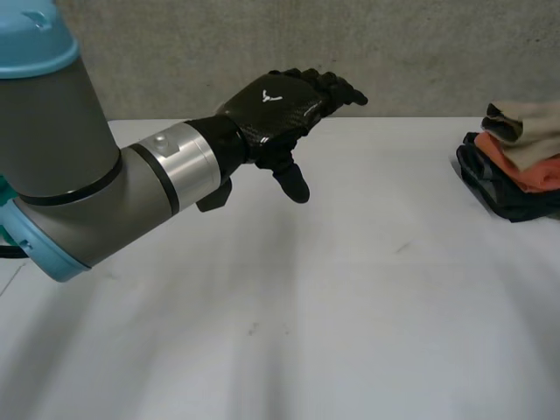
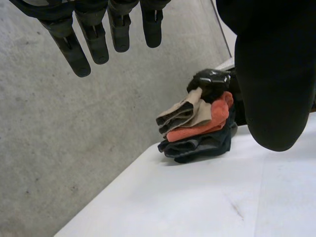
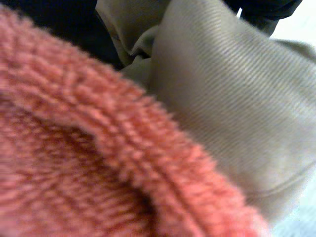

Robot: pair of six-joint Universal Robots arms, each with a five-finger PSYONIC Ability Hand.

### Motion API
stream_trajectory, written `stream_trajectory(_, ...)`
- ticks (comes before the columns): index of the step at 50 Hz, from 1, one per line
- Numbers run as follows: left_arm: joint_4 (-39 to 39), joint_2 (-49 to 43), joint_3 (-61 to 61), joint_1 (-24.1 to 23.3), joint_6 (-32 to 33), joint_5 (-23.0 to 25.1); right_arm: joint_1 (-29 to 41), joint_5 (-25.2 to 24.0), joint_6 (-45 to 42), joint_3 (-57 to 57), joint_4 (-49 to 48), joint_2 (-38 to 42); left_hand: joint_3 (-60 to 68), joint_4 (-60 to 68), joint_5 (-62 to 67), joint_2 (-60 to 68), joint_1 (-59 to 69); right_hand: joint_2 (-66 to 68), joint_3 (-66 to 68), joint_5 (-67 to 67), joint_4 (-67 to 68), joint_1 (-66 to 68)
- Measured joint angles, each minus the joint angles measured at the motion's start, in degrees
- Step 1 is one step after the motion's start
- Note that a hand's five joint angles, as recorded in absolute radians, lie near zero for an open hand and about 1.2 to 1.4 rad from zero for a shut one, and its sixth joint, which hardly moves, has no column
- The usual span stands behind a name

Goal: Fold the laundry.

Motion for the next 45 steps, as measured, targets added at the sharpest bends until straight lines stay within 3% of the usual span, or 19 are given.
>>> stream_trajectory(6,0.01,-0.86,-0.04,-0.14,-0.02,-0.02,-0.7,-3.08,-0.11,1.52,1.32,1.5,0.0,0.0,0.0,0.0,0.0,-3.17,-3.52,-1.62,-3.91,-0.79)
stream_trajectory(11,0.01,-0.87,0.28,-0.38,-0.08,-0.03,-0.54,-2.52,-0.02,4.03,2.06,-2.09,0.0,0.0,0.0,0.0,0.0,-46.77,-45.68,-40.94,-45.08,-39.87)
stream_trajectory(13,0.01,-0.77,0.38,-0.57,-0.09,-0.03,-0.5,-1.31,-0.01,5.37,2.41,-4.16,0.0,0.0,0.0,0.0,0.0,-53.57,-53.61,-48.5,-53.84,-45.99)
stream_trajectory(21,-0.05,-0.03,0.41,-2.02,-0.12,-0.1,-0.72,4.08,-0.38,12.28,7.42,-14.99,0.01,0.0,0.0,0.0,0.0,-54.69,-55.5,-52.95,-56.51,-46.28)
stream_trajectory(29,-0.2,2.11,-0.54,-2.98,-0.35,-0.12,-5.05,6.89,-5.44,19.43,21.49,-26.46,0.01,0.0,0.0,0.0,0.0,-54.69,-55.5,-52.95,-56.51,-46.28)
stream_trajectory(33,-0.16,3.7,-1.12,-2.98,-0.9,-0.1,-7.35,12.07,-11.66,19.9,28.75,-30.88,0.01,0.0,0.0,0.0,0.0,-54.69,-55.51,-52.95,-56.51,-46.28)
stream_trajectory(37,-0.05,5.34,-1.3,-2.83,-1.72,-0.06,-8.16,20.23,-19.9,18.58,32.54,-34.2,0.01,0.0,0.0,0.0,0.0,-54.63,-55.5,-52.95,-56.51,-46.28)
stream_trajectory(40,0.11,7.39,-1.12,-2.4,-2.53,-0.22,-5.2,26.37,-25.57,17.48,31.23,-36.88,0.01,0.0,0.0,0.0,0.0,-54.62,-55.51,-52.95,-56.51,-46.28)
stream_trajectory(45,0.2,10.28,-0.89,-0.04,-2.86,-3.84,4.27,27.12,-26.18,19.63,24.01,-40.69,0.01,0.0,0.02,0.0,0.0,-54.62,-55.5,-52.95,-56.51,-46.28)
